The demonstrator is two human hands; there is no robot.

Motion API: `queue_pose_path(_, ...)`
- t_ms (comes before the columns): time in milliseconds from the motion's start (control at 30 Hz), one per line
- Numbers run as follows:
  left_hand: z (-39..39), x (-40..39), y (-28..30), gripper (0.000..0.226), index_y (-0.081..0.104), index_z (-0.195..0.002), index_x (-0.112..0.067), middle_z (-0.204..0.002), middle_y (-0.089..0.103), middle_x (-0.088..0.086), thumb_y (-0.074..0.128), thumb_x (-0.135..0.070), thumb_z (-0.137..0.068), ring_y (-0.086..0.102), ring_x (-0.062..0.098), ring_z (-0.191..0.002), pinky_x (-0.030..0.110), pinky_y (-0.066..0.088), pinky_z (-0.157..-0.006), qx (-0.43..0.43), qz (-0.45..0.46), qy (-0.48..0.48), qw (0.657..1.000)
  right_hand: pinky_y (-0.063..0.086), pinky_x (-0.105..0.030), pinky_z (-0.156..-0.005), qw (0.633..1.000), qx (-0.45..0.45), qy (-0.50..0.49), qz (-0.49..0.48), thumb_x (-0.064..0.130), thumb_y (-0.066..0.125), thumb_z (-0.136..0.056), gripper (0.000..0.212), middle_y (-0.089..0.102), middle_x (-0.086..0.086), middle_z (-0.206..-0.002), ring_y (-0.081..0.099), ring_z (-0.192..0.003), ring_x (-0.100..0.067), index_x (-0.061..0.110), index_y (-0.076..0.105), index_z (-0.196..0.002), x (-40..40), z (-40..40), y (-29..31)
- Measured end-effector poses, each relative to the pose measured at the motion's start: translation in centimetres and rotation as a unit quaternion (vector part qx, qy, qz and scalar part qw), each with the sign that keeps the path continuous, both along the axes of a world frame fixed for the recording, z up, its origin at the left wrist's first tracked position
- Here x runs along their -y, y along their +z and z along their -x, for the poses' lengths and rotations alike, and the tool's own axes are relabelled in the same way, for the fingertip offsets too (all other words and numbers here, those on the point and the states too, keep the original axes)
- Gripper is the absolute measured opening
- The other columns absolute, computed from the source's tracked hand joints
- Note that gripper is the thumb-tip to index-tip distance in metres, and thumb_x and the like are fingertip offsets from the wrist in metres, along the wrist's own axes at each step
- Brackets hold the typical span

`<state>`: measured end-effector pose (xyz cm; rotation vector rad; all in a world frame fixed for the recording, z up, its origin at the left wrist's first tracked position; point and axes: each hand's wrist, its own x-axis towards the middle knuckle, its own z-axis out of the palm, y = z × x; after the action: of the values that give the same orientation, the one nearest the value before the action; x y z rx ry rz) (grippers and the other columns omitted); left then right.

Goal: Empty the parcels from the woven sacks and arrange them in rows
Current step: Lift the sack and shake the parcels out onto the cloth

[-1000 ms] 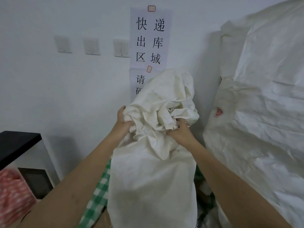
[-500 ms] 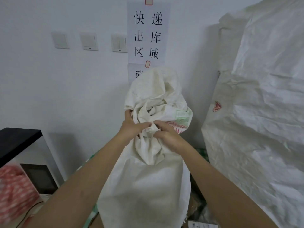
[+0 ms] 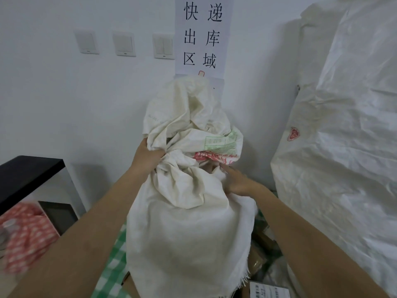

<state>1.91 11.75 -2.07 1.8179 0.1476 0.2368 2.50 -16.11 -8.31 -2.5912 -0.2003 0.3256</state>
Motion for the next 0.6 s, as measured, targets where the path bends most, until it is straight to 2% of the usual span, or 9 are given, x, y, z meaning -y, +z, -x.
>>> queue_pose_path(67,0.2,-0.6,-0.1,0.045,0.048,-0.129,-0.02,-0.109,0.056,-0.001,0.056,-0.011,-0.086,0.055,0.019,-0.095,0.029,0.042,-0.076,-0.005,0.0,0.005,1.0,0.008,-0.046,-0.117,0.999,0.028,0.01,0.038,0.035,0.065,-0.084,0.095,0.001,0.001,-0.162,0.004,-0.148,-0.029,0.04,-0.001,-0.152,-1.6,-0.8,-0.8)
queue_pose_path(133,0.4,-1.0,-0.2,0.044,0.049,-0.129,-0.02,-0.108,0.057,0.0,0.055,-0.011,-0.087,0.056,0.018,-0.089,0.03,0.041,-0.076,-0.012,0.007,0.015,1.0,0.009,-0.046,-0.119,0.996,0.051,0.034,0.061,0.04,0.064,-0.086,0.082,0.005,-0.004,-0.161,0.003,-0.148,-0.028,0.037,0.015,-0.151,-2.7,-1.3,-1.3)
queue_pose_path(233,0.7,-1.5,-0.2,0.043,0.05,-0.13,-0.018,-0.108,0.056,0.0,0.055,-0.011,-0.088,0.054,0.02,-0.092,0.031,0.041,-0.08,-0.012,0.02,0.032,0.999,0.025,-0.043,-0.114,0.989,0.077,0.037,0.122,0.029,0.054,-0.092,0.044,0.03,-0.008,-0.152,0.029,-0.139,-0.031,0.028,0.048,-0.136,-3.2,-1.0,-1.8)
queue_pose_path(300,0.9,-1.7,-0.3,0.042,0.049,-0.13,-0.017,-0.108,0.054,-0.001,0.054,-0.012,-0.089,0.052,0.02,-0.095,0.031,0.04,-0.082,-0.009,0.021,0.04,0.999,0.042,-0.036,-0.097,0.984,0.075,-0.001,0.163,0.028,0.051,-0.094,0.03,0.055,-0.01,-0.13,0.052,-0.116,-0.03,0.019,0.061,-0.12,-2.7,-0.7,-2.4)
queue_pose_path(333,1.0,-1.7,-0.3,0.042,0.048,-0.131,-0.017,-0.109,0.054,-0.001,0.055,-0.014,-0.09,0.051,0.02,-0.095,0.031,0.039,-0.083,-0.01,0.027,0.044,0.999,0.046,-0.033,-0.09,0.984,0.07,-0.015,0.165,0.026,0.052,-0.094,0.025,0.061,-0.008,-0.119,0.058,-0.107,-0.029,0.017,0.065,-0.113,-2.2,-0.8,-2.4)
queue_pose_path(400,1.1,-1.6,-0.1,0.042,0.048,-0.131,-0.018,-0.109,0.054,-0.002,0.055,-0.018,-0.09,0.051,0.018,-0.094,0.03,0.039,-0.081,-0.005,0.032,0.049,0.998,0.051,-0.035,-0.086,0.99,0.083,-0.048,0.102,0.018,0.056,-0.091,0.012,0.064,-0.006,-0.094,0.061,-0.091,-0.027,0.016,0.068,-0.09,-1.7,-1.6,-0.9)
queue_pose_path(467,1.0,-1.3,0.6,0.043,0.048,-0.132,-0.02,-0.109,0.054,-0.005,0.056,-0.019,-0.09,0.053,0.017,-0.096,0.027,0.041,-0.079,0.029,0.04,0.044,0.998,0.054,-0.042,-0.075,0.978,0.165,-0.116,-0.055,0.011,0.057,-0.087,0.016,0.058,-0.008,-0.075,0.058,-0.075,-0.026,0.015,0.057,-0.072,-1.3,-3.4,1.9)
queue_pose_path(533,0.6,-0.8,1.3,0.049,0.045,-0.135,-0.021,-0.115,0.054,-0.006,0.056,-0.013,-0.088,0.053,0.016,-0.103,0.028,0.043,-0.087,0.08,0.062,0.045,0.994,0.044,-0.03,-0.061,0.938,0.267,-0.162,-0.15,0.009,0.051,-0.091,0.013,0.055,-0.009,-0.073,0.051,-0.067,-0.023,0.008,0.054,-0.078,-1.6,-3.6,5.6)
queue_pose_path(600,0.3,-0.2,2.0,0.052,0.042,-0.137,-0.021,-0.12,0.053,-0.007,0.053,-0.009,-0.088,0.052,0.014,-0.108,0.029,0.043,-0.094,0.12,0.069,0.052,0.989,0.037,-0.02,-0.055,0.896,0.322,-0.196,-0.236,0.01,0.047,-0.096,0.014,0.051,-0.006,-0.074,0.043,-0.063,-0.015,0.003,0.051,-0.085,-1.7,-2.8,7.5)
